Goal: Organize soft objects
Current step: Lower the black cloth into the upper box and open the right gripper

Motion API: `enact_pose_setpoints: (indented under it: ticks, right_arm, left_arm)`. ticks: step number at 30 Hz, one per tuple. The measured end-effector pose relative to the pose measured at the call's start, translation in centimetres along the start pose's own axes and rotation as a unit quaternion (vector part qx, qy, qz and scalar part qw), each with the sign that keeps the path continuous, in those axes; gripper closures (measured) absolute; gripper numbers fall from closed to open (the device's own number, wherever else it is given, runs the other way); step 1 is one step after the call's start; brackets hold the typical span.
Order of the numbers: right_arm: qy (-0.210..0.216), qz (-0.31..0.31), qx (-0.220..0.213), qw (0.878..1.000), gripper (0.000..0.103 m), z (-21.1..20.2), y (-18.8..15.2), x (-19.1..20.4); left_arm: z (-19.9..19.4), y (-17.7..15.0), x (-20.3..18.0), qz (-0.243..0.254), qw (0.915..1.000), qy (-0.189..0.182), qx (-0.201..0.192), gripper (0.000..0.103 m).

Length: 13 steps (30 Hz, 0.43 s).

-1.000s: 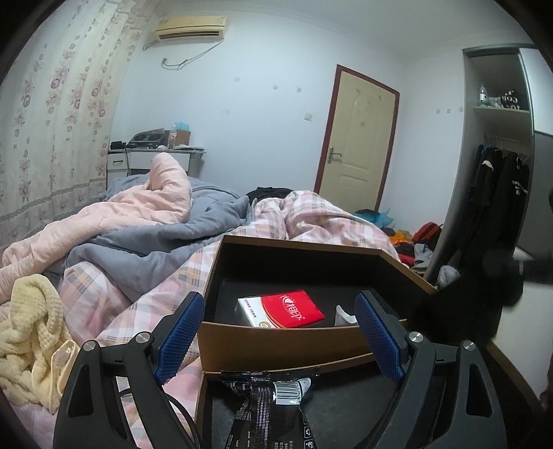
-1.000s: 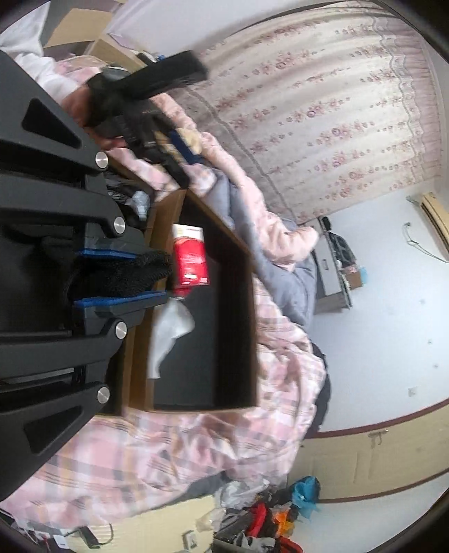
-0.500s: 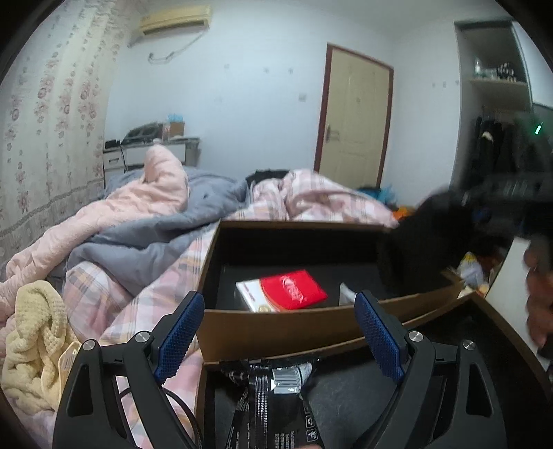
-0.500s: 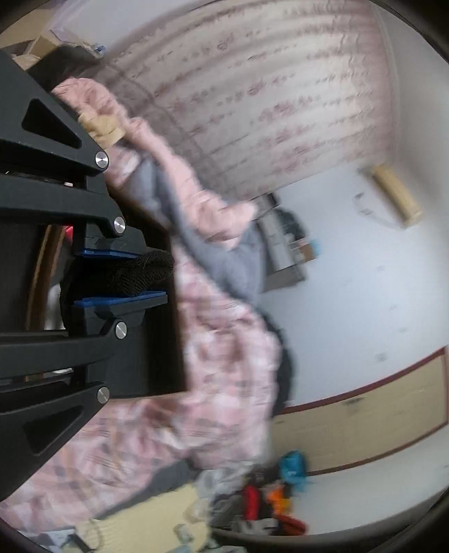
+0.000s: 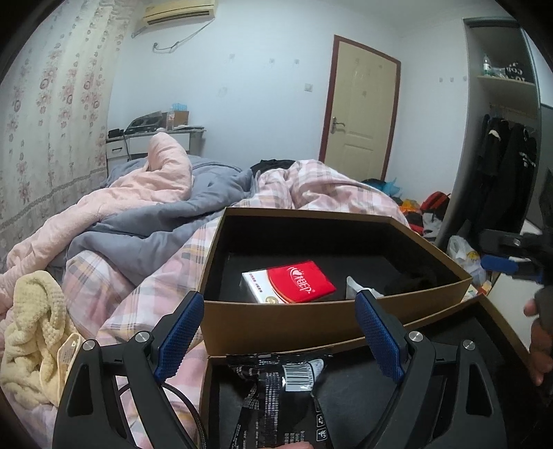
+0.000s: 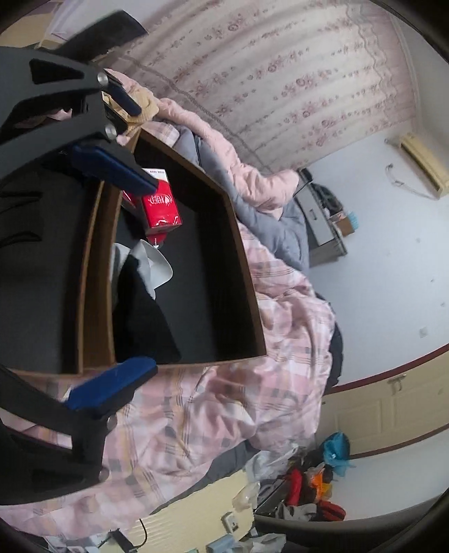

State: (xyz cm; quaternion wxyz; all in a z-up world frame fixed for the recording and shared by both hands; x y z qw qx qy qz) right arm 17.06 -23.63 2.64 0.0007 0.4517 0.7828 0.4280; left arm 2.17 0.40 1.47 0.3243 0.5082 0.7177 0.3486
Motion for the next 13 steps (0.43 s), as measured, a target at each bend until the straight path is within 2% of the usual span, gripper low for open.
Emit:
enact_pose_setpoints:
  ticks: [2, 4, 8, 13]
  right_arm:
    - [0.020, 0.014, -0.009, 1.000, 0.001, 0.1, -0.7, -0.9]
    - [0.022, 0.035, -0.009, 0.999, 0.001, 0.6, -1.2, -1.8]
    - [-0.010, 0.042, -0.013, 0.999, 0.001, 0.8, -1.9, -2.1]
    - [-0.053, 0.005, -0.024, 0.998, 0.001, 0.5, -2.4, -0.6]
  left_arm:
    - [-0.1, 0.1, 0.0, 0.000, 1.0000, -0.003, -0.002, 0.016]
    - [-0.4, 0.2, 0.0, 0.001, 1.0000, -0.003, -0.006, 0.016]
    - [-0.6, 0.4, 0.3, -0.004, 0.9999, -0.008, -0.013, 0.016]
    - [-0.6, 0.4, 0.7, -0.013, 0.9997, -0.017, -0.013, 0.016]
Point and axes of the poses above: each gripper's, at about its wrist camera, not at the fingertips, and z roughly the way its jaws point, x to its left, y to its top, the point moved 1 cm from there along z, roughly the way its jaws point, and after that the axes turned 6 degrees about x, right-handed, at the moved point
